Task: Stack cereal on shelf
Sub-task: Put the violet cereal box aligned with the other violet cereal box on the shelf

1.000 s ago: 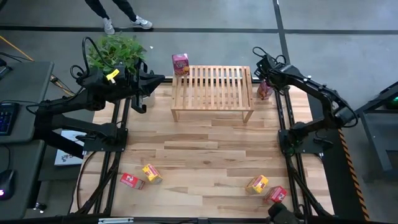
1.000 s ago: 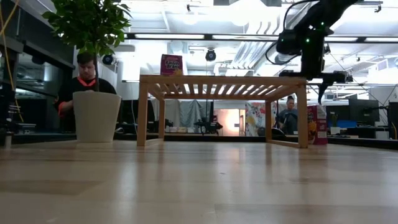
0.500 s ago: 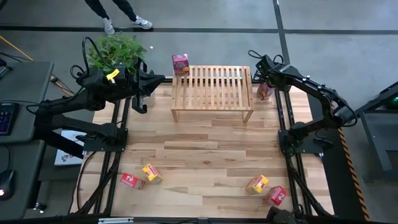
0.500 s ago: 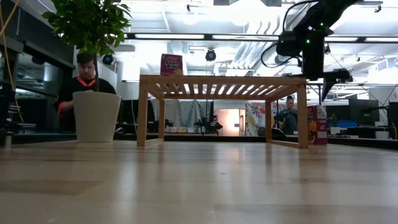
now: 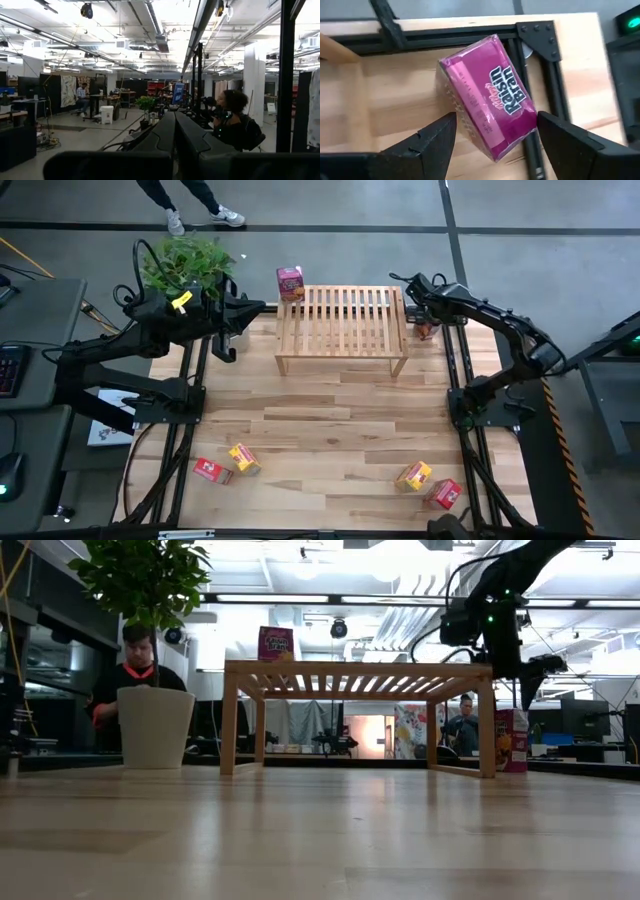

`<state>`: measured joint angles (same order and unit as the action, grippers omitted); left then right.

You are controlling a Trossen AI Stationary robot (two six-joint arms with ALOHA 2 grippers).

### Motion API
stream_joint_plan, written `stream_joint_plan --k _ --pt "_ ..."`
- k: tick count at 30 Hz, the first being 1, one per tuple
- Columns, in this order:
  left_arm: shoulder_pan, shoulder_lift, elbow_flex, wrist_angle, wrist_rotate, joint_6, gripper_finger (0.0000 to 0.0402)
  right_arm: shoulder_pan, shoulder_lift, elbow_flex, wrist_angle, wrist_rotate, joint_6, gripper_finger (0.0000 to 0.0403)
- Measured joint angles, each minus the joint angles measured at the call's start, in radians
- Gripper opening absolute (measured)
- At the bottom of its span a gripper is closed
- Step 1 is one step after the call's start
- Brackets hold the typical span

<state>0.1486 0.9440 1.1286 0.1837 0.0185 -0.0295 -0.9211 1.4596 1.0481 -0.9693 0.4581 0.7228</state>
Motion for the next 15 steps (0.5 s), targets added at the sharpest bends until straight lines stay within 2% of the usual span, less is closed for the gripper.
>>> stream_joint_plan --k 8,15 --pt "0.0 0.0 0.0 0.0 0.0 -0.011 0.0 0.001 0.003 0.0 -0.002 -0.012 -0.14 0.0268" --pt "0.0 0.0 0.0 0.0 0.0 -0.004 0.0 0.014 -0.014 0.002 -0.012 -0.045 -0.163 0.0268"
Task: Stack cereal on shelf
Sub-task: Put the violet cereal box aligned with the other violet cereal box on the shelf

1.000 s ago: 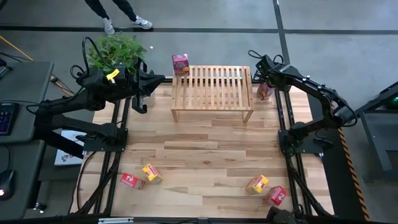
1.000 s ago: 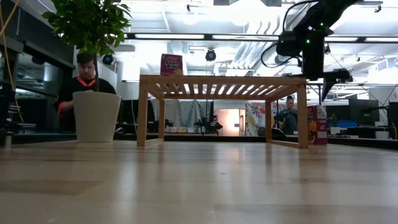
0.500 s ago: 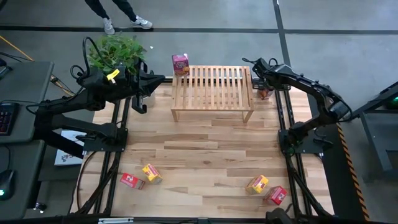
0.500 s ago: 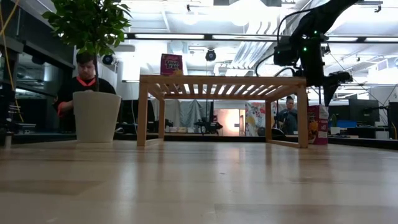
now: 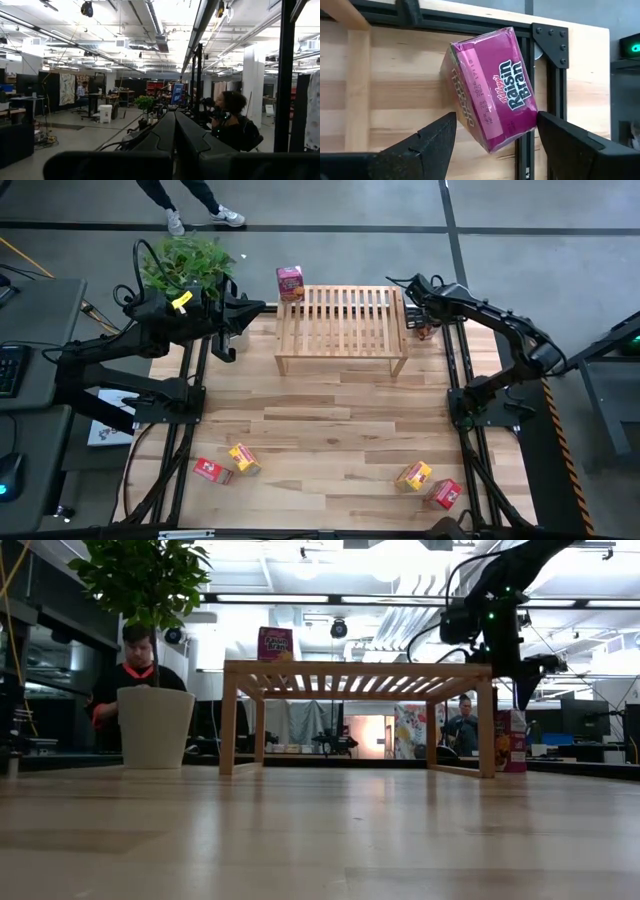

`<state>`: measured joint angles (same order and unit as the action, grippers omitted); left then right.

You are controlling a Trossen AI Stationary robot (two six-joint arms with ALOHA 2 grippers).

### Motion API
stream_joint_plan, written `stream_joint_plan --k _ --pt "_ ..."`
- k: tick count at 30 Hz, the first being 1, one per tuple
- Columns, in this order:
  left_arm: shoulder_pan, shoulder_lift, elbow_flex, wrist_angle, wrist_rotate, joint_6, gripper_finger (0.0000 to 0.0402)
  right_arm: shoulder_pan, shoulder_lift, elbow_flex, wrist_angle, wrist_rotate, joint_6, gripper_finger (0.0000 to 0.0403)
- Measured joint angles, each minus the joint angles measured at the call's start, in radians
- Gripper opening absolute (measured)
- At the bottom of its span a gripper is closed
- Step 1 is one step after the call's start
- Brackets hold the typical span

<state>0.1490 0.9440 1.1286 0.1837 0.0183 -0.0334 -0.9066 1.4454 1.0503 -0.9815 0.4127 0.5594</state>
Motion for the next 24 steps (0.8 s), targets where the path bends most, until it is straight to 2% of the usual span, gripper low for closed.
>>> stream_joint_plan --k 5,12,16,24 --pt "0.0 0.0 0.0 -0.001 0.0 0.017 0.0 0.0 -0.012 0.032 -0.049 0.009 -0.017 0.0268" --pt "0.0 0.0 0.0 -0.002 0.0 0.018 0.0 -0.003 -0.008 0.033 -0.031 0.036 -0.043 0.0268" --pt "0.0 0.0 0.0 -0.002 0.0 0.018 0.0 -0.017 0.005 0.034 0.009 -0.008 -0.113 0.0268" --pt "0.0 0.0 0.0 -0.002 0.0 0.006 0.0 -0.044 0.027 0.034 0.021 -0.009 -0.118 0.0268"
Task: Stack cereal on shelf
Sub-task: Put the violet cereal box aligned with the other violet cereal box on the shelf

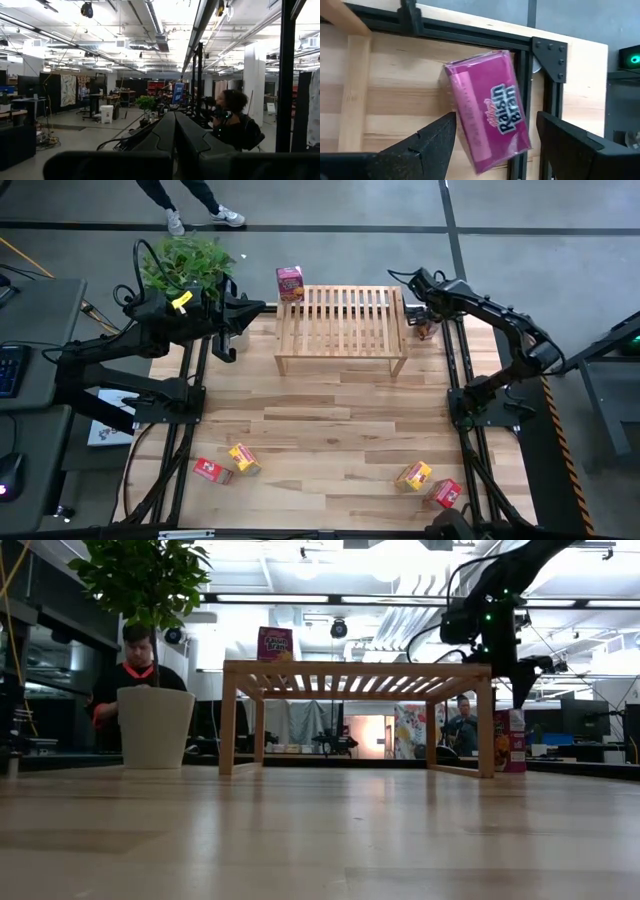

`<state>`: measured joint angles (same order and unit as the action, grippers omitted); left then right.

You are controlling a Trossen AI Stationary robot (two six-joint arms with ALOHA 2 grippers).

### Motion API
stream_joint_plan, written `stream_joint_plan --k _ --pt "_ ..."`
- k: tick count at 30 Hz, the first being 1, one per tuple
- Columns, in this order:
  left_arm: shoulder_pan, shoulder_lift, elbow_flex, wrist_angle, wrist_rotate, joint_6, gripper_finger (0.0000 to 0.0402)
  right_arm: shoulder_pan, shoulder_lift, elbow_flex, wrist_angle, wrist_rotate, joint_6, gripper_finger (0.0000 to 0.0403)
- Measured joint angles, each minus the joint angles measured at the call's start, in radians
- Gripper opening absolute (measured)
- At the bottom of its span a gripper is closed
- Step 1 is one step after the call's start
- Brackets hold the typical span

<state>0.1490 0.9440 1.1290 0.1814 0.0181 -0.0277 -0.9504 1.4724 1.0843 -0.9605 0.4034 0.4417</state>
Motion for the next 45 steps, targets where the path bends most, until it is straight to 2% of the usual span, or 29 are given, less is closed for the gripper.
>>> stream_joint_plan --k 5,9,19,23,28,32,37,41,45 --pt "0.0 0.0 0.0 0.0 0.0 -0.013 0.0 -0.017 0.029 0.0 0.006 -0.041 -0.04 0.0267" --pt "0.0 0.0 0.0 -0.001 0.0 -0.023 0.0 -0.032 0.032 0.0 0.027 -0.075 -0.04 0.025" --pt "0.0 0.0 0.0 0.0 0.0 -0.024 0.0 -0.039 0.023 0.001 0.014 -0.099 -0.038 0.0143" --pt "0.0 0.0 0.0 0.0 0.0 -0.023 0.0 -0.038 -0.041 0.001 0.008 -0.121 -0.011 0.0119" --pt "0.0 0.0 0.0 0.0 0.0 -0.023 0.0 -0.037 -0.182 0.031 0.001 -0.143 0.075 0.0113" --pt "0.0 0.0 0.0 0.0 0.0 -0.022 0.0 -0.018 -0.271 0.138 -0.01 -0.129 0.079 0.0113" --pt "0.0 0.0 0.0 0.0 0.0 -0.022 0.0 0.082 -0.297 0.369 -0.06 -0.117 0.026 0.0112" --pt "0.0 0.0 0.0 0.0 0.0 -0.021 0.0 0.262 -0.227 0.568 -0.053 -0.243 -0.042 0.0112" --pt "0.0 0.0 0.0 0.0 0.0 -0.014 0.0 0.494 -0.066 0.771 -0.052 -0.328 -0.112 0.0112"
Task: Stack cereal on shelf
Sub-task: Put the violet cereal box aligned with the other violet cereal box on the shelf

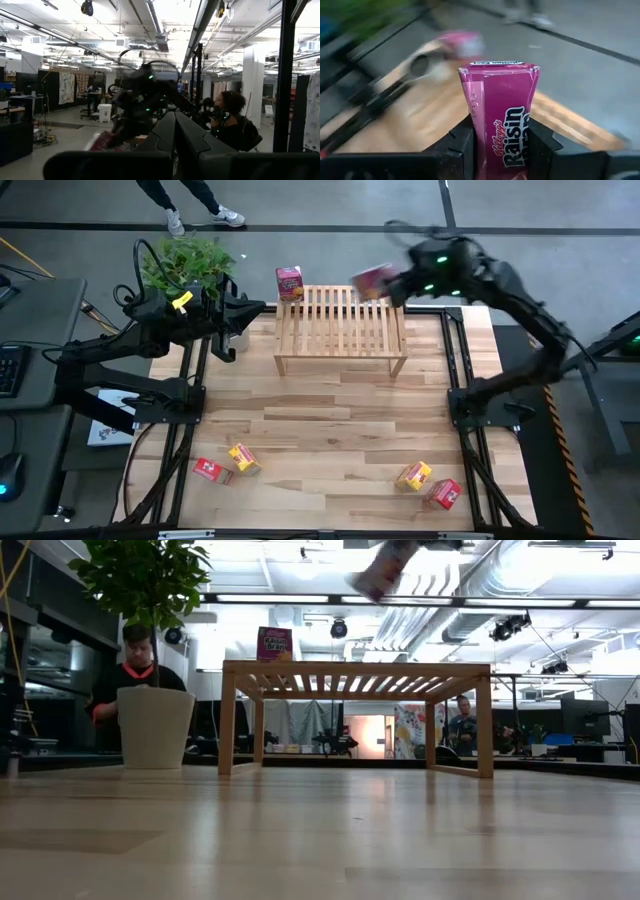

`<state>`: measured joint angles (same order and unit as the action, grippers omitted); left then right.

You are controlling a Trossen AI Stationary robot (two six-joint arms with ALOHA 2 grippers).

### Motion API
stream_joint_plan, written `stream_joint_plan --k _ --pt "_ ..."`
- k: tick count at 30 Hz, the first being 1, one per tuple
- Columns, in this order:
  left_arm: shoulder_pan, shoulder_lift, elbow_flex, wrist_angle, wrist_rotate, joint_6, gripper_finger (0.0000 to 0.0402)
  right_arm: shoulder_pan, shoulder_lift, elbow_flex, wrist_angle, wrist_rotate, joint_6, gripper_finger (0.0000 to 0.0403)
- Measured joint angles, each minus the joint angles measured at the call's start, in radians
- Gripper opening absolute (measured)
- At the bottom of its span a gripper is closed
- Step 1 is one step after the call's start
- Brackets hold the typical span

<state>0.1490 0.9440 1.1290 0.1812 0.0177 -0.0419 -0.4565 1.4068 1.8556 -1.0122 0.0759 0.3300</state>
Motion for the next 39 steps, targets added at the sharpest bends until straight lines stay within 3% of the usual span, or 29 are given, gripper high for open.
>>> stream_joint_plan --k 5,11,18,25,39 --pt "0.0 0.0 0.0 0.0 0.0 0.035 0.0 0.202 0.246 0.249 0.0 -0.021 -0.136 0.0112" --pt "0.0 0.0 0.0 0.004 0.0 0.028 0.0 0.247 0.479 0.497 -0.028 -0.008 -0.286 0.0112" --pt "-0.002 0.0 0.0 0.044 0.012 -0.024 0.0 0.193 0.528 0.391 0.015 -0.003 -0.39 0.0112" --pt "-0.002 0.0 0.0 0.206 0.129 -0.035 0.0 0.146 0.576 0.38 0.098 0.0 -0.462 0.0112" --pt "-0.001 0.0 0.0 0.22 0.126 -0.034 0.0 0.092 0.624 0.38 0.103 0.021 -0.567 0.0139"
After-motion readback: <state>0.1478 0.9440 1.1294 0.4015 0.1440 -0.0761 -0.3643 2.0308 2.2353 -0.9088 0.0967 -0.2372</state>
